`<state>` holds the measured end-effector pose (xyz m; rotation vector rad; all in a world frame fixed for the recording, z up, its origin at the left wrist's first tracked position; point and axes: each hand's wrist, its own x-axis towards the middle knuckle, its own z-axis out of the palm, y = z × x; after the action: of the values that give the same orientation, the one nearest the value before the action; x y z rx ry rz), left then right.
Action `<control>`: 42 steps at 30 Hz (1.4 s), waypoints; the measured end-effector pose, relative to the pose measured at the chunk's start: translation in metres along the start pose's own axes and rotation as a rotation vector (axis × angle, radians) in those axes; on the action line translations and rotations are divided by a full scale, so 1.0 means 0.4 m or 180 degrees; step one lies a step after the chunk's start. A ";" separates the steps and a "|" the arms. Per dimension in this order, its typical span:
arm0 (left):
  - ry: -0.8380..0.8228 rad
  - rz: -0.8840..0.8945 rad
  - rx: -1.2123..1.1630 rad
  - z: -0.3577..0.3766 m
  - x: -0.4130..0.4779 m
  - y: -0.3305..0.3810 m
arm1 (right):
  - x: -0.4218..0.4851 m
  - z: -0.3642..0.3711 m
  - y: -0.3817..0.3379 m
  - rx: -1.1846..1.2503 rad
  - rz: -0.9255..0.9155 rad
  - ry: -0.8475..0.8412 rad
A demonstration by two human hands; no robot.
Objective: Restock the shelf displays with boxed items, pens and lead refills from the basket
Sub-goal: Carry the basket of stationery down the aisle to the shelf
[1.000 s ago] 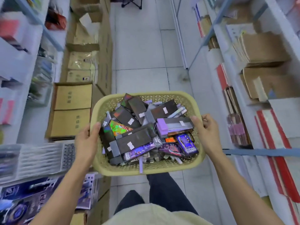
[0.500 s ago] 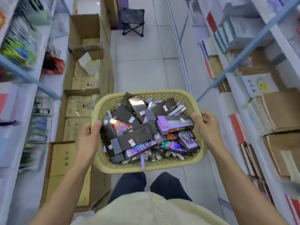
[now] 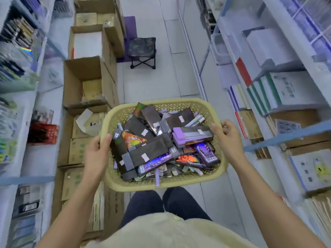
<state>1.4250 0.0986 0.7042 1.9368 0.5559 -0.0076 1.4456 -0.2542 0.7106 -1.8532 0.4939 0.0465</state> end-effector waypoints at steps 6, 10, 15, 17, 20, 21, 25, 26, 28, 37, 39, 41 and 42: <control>-0.0011 0.0002 0.0027 0.088 0.375 0.168 | 0.370 0.086 -0.165 -0.0073 -0.0035 0.0045; -0.0101 0.0117 0.0144 0.150 0.647 0.277 | 0.596 0.155 -0.253 -0.0033 -0.0011 0.0211; -0.0187 0.0142 0.0062 0.223 0.952 0.427 | 0.876 0.225 -0.375 0.0023 -0.0006 0.0349; -0.0219 0.0163 0.0094 0.258 1.067 0.483 | 0.993 0.246 -0.417 0.0014 0.0049 0.0415; -0.0255 0.0187 0.0137 0.323 1.237 0.561 | 1.175 0.274 -0.467 0.0060 0.0087 0.0444; -0.0254 0.0191 0.0171 0.348 1.290 0.585 | 1.238 0.285 -0.483 0.0068 0.0097 0.0406; -0.0148 0.0175 0.0237 0.438 1.491 0.692 | 1.484 0.310 -0.571 -0.0001 0.0064 0.0324; -0.0144 0.0157 0.0254 0.458 1.538 0.719 | 1.538 0.314 -0.594 -0.0019 0.0059 0.0311; -0.0155 0.0122 0.0247 0.495 1.636 0.771 | 1.645 0.325 -0.641 -0.0026 0.0048 0.0315; -0.0546 0.0372 0.0346 0.686 2.158 0.986 | 2.093 0.398 -0.758 0.0131 0.0220 0.0769; -0.0670 0.0480 0.0435 0.730 2.259 1.051 | 2.175 0.406 -0.786 0.0165 0.0278 0.0911; -0.0812 0.0579 0.0533 0.777 2.350 1.113 | 2.252 0.408 -0.812 0.0188 0.0305 0.1056; -0.0868 0.0626 0.0582 0.803 2.392 1.142 | 2.291 0.407 -0.822 0.0196 0.0327 0.1107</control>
<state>2.5308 0.0323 0.7185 2.1172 0.1875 -0.2006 2.4311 -0.3068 0.7004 -1.7805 0.8220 -0.2232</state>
